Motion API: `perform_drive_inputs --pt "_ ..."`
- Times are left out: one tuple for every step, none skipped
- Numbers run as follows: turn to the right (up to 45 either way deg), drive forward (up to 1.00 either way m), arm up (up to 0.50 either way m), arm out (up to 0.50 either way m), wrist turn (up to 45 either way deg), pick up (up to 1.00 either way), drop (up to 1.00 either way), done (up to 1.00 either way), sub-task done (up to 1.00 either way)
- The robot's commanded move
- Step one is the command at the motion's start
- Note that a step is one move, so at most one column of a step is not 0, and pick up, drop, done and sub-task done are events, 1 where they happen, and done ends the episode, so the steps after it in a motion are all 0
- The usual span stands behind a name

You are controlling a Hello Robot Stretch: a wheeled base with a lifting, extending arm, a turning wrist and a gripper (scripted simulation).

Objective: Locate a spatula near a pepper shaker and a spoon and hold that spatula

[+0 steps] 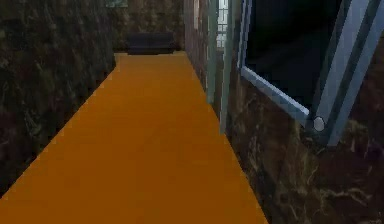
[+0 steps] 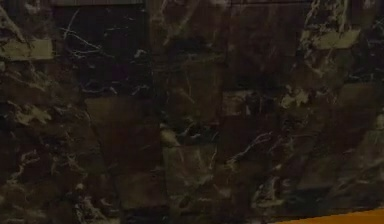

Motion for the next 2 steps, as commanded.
perform_drive_inputs --pt "0.0 1.00 0.00 0.00 0.0 0.00 0.00 0.00 0.00" --pt "-3.0 0.00 0.00 0.00 0.0 0.00 0.00 0.00 0.00"
